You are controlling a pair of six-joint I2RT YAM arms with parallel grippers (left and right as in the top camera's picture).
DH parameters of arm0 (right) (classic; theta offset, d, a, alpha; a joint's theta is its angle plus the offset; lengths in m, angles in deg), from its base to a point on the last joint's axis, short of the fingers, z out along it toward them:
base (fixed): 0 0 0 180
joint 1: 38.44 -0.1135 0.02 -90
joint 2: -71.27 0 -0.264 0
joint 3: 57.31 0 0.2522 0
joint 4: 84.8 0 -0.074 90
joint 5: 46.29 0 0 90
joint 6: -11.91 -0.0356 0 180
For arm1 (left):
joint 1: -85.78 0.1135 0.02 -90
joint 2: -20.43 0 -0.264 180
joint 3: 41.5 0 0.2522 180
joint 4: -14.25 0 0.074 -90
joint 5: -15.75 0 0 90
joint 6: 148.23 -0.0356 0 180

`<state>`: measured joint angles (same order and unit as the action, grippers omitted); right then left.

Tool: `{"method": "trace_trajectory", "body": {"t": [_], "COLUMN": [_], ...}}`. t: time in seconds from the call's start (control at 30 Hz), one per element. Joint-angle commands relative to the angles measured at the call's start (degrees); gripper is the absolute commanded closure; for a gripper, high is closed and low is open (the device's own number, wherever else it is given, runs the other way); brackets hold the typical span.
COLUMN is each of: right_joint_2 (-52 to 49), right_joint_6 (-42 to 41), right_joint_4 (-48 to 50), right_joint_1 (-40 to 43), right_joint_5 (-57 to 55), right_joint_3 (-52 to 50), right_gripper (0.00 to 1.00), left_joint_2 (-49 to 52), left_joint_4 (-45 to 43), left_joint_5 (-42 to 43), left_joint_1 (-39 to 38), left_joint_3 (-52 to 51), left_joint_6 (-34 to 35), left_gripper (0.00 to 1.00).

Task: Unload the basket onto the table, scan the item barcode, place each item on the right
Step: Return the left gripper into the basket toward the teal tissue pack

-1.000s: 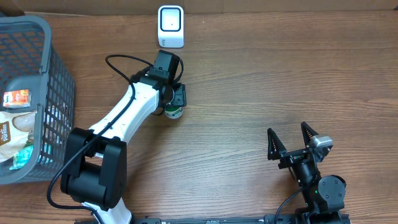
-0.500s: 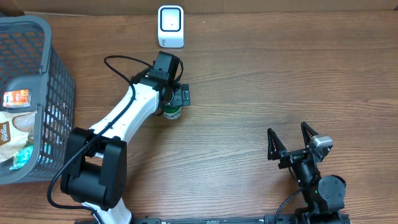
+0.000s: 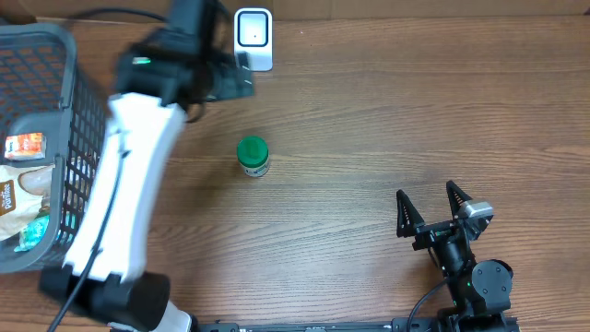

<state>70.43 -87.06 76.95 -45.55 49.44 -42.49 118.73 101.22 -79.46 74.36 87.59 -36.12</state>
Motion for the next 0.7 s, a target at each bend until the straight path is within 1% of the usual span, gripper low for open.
{"method": "trace_trajectory", "body": {"t": [0.0, 0.1, 0.2, 0.33, 0.4, 0.5, 0.67], "right_joint_2": [0.66, 0.66, 0.66, 0.66, 0.66, 0.66, 0.66], "right_joint_6": [0.07, 0.07, 0.07, 0.07, 0.07, 0.07, 0.07], "right_joint_4": [0.26, 0.26, 0.26, 0.26, 0.26, 0.26, 0.26], "right_joint_1": [0.44, 0.44, 0.44, 0.44, 0.44, 0.44, 0.44], "right_joint_5": [-0.07, -0.07, -0.07, -0.07, -0.07, -0.07, -0.07], "right_joint_3": [-0.59, -0.59, -0.59, -0.59, -0.59, -0.59, -0.59], "right_gripper": [0.0, 0.0, 0.0, 0.0, 0.0, 0.0, 0.0], "left_joint_2": [-2.71, -4.74, -6.73, -7.17, -6.8, -5.88, -4.76], "left_joint_4": [4.02, 7.15, 9.14, 9.18, 8.76, 8.39, 5.33], "left_joint_5": [-2.73, -3.08, -3.08, -2.47, -2.14, -0.31, 0.39], "left_joint_1": [5.49, 12.02, 20.72, 32.7, 37.31, 42.66, 47.65], "left_joint_3": [5.27, 6.75, 6.75, 6.6, 5.99, 3.91, -3.32], "left_joint_6": [-1.16, -1.14, 0.35, 0.87, 0.9, 1.09, 2.29], "left_gripper": [0.01, 0.0, 0.01, 0.0, 0.0, 0.01, 0.0]}}
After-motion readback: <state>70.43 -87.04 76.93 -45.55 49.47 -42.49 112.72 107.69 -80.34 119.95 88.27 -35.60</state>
